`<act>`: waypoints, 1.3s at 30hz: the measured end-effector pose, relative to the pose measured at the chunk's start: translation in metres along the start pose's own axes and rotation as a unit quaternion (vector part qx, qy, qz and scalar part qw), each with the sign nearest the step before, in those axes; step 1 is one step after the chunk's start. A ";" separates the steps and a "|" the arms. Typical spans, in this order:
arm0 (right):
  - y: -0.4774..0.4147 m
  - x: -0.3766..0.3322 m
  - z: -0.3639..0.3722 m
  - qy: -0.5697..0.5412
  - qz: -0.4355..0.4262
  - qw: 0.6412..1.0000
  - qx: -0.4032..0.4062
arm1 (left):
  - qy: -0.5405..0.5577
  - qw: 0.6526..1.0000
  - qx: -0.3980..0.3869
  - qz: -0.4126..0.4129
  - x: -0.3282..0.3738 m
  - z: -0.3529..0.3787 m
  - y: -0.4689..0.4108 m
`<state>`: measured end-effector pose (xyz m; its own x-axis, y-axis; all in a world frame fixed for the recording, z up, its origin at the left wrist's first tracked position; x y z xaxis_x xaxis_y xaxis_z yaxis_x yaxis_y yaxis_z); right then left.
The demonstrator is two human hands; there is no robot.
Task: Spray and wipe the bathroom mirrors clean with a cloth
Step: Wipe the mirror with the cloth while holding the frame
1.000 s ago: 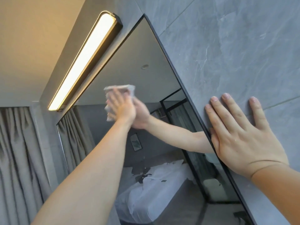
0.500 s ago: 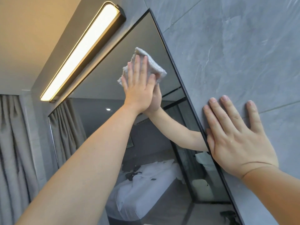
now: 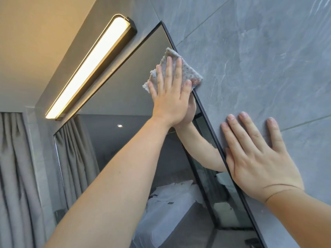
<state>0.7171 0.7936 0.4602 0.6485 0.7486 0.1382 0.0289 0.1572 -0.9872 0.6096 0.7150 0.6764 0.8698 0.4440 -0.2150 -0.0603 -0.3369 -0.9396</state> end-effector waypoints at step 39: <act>0.000 0.000 0.000 -0.017 0.003 1.000 0.003 | 0.025 0.988 0.020 -0.152 -0.076 -0.002 0.026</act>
<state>0.7168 0.7932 0.4603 0.6228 0.7706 0.1352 0.0207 0.1565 -0.9875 0.5427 0.6710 0.6687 0.8739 0.4775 0.0906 0.1885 -0.1611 -0.9688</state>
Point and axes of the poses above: each hand's wrist, its own y-axis away from the middle knuckle, its own z-axis out of the palm, x = y × z, the point moved 6 cm from there along -y, towards the middle knuckle, and after that the axes turned 7 degrees about -z, right-handed, at the moved point
